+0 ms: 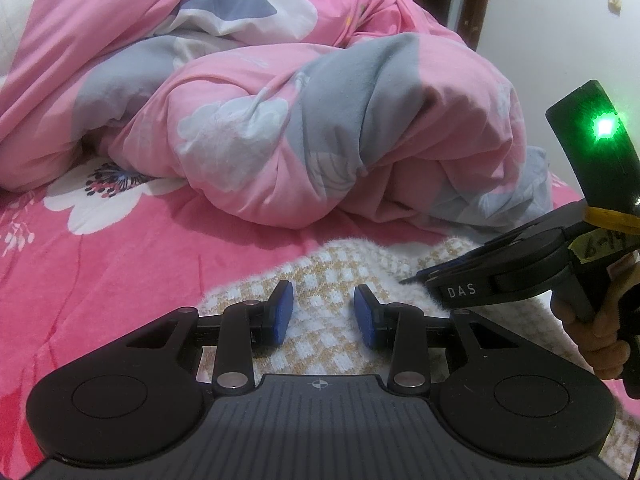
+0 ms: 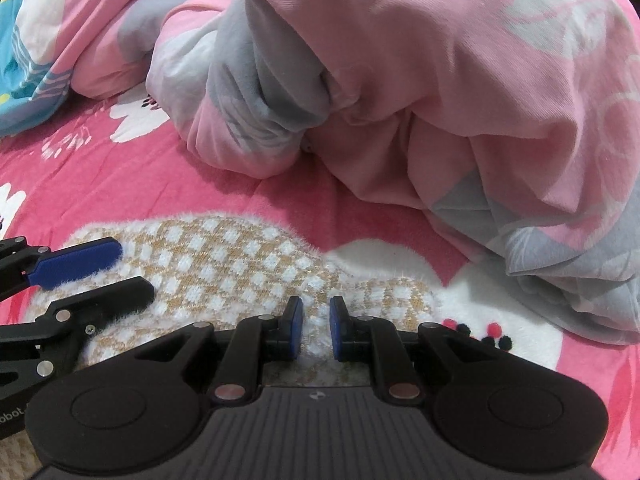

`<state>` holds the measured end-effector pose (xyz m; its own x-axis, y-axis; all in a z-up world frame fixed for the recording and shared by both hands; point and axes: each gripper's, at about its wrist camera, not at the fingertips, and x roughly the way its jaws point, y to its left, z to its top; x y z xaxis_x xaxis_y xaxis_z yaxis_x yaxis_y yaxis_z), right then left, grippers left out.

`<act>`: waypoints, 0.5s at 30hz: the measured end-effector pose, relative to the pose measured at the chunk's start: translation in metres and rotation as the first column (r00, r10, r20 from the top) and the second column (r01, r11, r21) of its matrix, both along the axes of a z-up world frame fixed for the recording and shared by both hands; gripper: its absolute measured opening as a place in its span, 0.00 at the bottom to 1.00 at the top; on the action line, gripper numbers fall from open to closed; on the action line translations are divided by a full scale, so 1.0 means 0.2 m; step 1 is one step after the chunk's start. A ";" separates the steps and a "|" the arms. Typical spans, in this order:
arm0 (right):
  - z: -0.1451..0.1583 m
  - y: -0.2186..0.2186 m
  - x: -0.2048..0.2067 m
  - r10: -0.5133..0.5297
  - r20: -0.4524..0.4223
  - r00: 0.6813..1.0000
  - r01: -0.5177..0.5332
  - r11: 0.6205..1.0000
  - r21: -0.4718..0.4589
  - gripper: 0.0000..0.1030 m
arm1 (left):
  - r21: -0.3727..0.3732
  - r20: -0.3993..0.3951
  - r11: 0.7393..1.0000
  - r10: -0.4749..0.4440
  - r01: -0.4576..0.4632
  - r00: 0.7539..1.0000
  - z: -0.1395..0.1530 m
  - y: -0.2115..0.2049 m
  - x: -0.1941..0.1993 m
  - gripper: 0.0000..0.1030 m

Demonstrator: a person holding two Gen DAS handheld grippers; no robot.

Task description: Fold clothes

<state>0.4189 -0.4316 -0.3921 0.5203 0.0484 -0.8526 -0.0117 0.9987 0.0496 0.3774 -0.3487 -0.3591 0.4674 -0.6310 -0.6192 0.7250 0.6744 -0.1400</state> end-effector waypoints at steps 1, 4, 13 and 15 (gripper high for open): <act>0.00 0.00 0.00 0.000 -0.001 1.000 0.000 1.000 -0.001 0.15 | 0.000 0.001 1.000 -0.001 0.001 1.000 0.00 0.00 0.00 0.35; 0.00 0.00 0.00 -0.002 0.000 1.000 0.002 1.000 -0.005 0.15 | -0.001 0.001 1.000 -0.001 0.001 1.000 0.00 0.00 0.00 0.35; 0.00 0.01 -0.01 -0.006 0.007 1.000 0.006 1.000 -0.008 0.15 | -0.003 0.002 1.000 -0.006 0.006 1.000 0.00 0.00 0.00 0.35; -0.01 0.01 -0.01 -0.006 0.008 1.000 0.006 1.000 -0.009 0.15 | -0.003 0.002 1.000 -0.006 0.006 1.000 0.00 0.00 0.00 0.35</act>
<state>0.4175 -0.4301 -0.3932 0.5273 0.0375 -0.8488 -0.0062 0.9992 0.0403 0.3767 -0.3481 -0.3597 0.4649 -0.6355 -0.6164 0.7295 0.6695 -0.1400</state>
